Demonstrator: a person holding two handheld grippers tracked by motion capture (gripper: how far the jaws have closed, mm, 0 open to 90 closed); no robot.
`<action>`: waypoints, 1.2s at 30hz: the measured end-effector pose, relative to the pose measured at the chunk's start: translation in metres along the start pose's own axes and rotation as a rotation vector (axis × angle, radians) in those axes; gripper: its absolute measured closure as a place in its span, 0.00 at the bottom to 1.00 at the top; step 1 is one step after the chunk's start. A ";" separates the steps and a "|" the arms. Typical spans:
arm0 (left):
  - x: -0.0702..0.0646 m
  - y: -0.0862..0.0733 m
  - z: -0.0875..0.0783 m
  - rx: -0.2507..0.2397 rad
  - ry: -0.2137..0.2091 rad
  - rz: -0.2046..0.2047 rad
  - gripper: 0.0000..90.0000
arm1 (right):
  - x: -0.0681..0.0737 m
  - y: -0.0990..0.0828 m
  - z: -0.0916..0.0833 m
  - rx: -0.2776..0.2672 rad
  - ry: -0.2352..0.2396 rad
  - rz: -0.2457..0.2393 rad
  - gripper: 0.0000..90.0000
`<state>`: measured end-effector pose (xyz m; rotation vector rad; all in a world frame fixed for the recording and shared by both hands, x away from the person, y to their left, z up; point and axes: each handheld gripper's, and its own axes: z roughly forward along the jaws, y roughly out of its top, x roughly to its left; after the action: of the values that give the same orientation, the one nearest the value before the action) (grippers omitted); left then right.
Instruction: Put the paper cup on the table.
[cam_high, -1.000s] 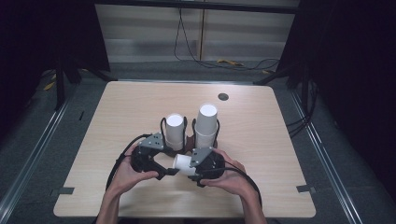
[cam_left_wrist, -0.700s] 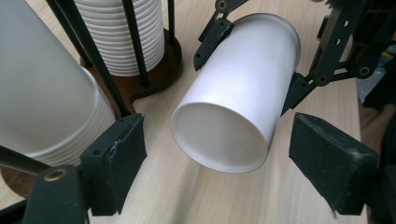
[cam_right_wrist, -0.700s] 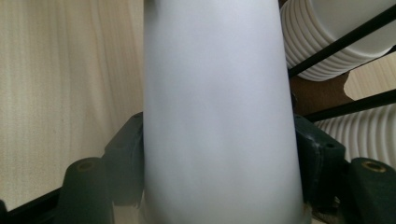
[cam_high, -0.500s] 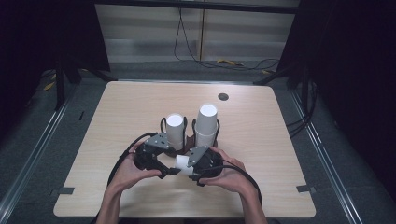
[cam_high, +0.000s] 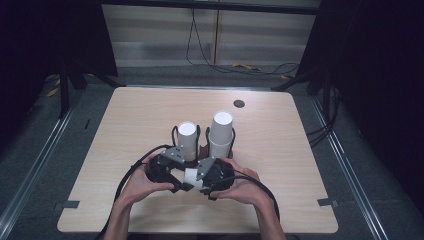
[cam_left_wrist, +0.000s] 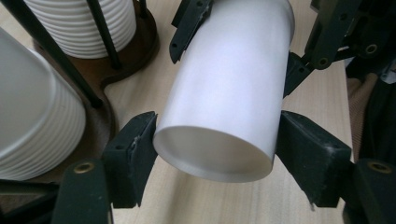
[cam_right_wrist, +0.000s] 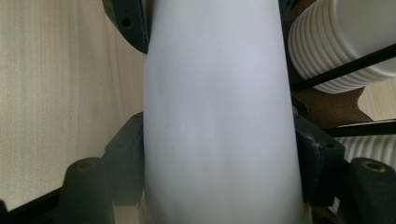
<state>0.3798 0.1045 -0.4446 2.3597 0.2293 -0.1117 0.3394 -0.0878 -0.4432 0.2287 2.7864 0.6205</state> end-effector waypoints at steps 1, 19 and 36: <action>0.000 -0.001 0.002 -0.006 -0.004 -0.006 0.33 | 0.001 0.000 0.001 0.004 0.001 0.004 0.34; 0.000 -0.001 0.013 0.024 -0.056 0.026 0.31 | 0.004 0.005 0.006 -0.026 0.037 -0.019 0.34; -0.002 -0.004 0.014 0.024 -0.065 0.045 0.33 | 0.003 0.006 0.007 -0.023 0.083 0.002 0.34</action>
<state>0.3773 0.0971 -0.4569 2.3792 0.1439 -0.1705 0.3395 -0.0792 -0.4477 0.2050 2.8568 0.6765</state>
